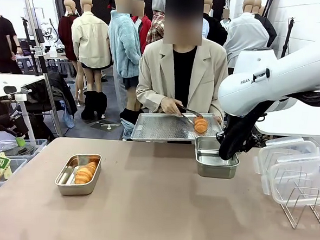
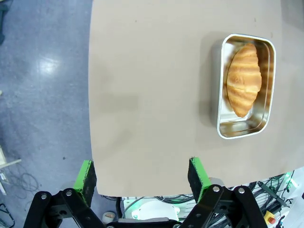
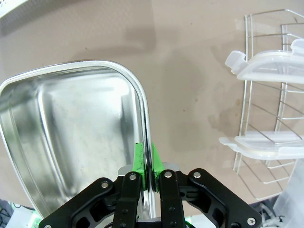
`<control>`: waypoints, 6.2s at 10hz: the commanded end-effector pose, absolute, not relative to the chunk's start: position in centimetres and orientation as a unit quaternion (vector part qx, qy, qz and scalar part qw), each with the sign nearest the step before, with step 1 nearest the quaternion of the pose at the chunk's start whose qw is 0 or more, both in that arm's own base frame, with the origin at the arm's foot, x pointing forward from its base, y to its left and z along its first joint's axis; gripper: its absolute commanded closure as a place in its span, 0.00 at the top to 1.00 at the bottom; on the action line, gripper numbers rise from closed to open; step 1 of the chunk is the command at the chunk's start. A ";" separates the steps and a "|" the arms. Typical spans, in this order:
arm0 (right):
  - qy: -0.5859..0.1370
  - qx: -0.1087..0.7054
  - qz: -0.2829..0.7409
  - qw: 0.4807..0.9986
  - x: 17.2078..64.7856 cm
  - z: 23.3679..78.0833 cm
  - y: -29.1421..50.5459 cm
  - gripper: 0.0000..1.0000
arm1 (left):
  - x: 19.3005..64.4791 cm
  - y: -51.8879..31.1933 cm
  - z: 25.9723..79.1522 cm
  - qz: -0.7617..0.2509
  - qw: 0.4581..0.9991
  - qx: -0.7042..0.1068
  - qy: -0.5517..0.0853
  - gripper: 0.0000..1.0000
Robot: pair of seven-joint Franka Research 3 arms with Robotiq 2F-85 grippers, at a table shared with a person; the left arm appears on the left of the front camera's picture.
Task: Place the bread in airtight containers.
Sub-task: Once an object is inside an Airtight Container , place the container in the center of the table, then pick up one Airtight Container lid and hand it to the human.
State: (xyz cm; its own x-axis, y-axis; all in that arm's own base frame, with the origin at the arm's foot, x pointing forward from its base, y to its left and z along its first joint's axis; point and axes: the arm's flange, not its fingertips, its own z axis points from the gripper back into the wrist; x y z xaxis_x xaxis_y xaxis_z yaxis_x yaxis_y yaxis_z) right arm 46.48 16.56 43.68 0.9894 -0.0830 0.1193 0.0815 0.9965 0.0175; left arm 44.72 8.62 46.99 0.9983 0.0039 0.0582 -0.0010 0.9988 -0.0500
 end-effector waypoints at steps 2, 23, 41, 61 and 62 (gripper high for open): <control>-0.069 0.008 -0.047 0.996 46.2 43.6 16.6 0.00 | 44.7 8.7 46.9 0.011 0.999 -0.018 -0.036 1.00; -0.069 0.008 -0.047 0.996 46.2 43.6 16.6 0.00 | 44.7 8.7 46.9 0.011 0.999 -0.018 -0.036 1.00; -0.075 0.006 -0.060 0.995 47.5 38.4 16.9 0.00 | 44.7 8.7 46.9 0.011 0.999 -0.018 -0.036 1.00; -0.118 -0.003 0.079 0.990 45.5 45.7 15.2 1.00 | 44.7 8.7 46.9 0.011 0.999 -0.018 -0.036 1.00; -0.120 -0.006 0.095 0.988 45.2 47.4 14.4 1.00 | 44.7 8.7 46.9 0.011 0.999 -0.018 -0.036 1.00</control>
